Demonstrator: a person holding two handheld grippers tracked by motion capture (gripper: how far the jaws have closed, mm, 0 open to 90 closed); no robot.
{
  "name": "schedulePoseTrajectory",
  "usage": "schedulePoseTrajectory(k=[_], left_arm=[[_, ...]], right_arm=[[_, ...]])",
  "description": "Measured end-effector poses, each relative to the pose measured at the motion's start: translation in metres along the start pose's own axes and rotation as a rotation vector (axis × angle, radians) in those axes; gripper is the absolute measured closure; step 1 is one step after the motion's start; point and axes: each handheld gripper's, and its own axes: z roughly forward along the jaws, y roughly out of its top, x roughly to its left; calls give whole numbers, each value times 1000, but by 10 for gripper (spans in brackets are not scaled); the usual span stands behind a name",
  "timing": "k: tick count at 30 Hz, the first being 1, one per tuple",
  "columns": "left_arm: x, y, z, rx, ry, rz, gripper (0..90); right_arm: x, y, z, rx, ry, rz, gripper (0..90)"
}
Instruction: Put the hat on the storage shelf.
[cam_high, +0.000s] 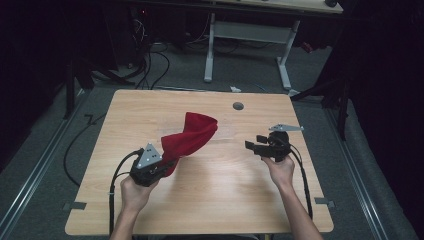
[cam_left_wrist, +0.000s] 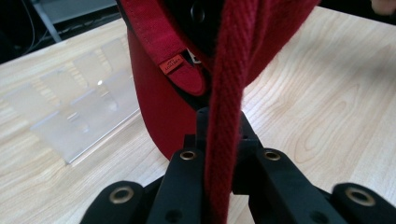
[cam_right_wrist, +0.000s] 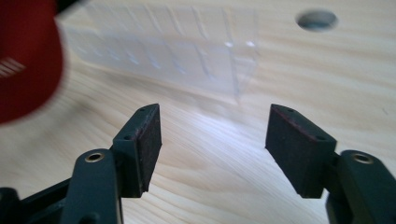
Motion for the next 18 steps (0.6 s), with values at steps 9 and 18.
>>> schedulePoseTrajectory(k=[9, 18], left_arm=[[21, 31, -5, -103, 46, -115, 856], [43, 53, -3, -174, 75, -184, 857]], right_arm=[[-7, -33, 25, 81, -142, -52, 366], [-14, -51, 41, 114, -222, -89, 381]])
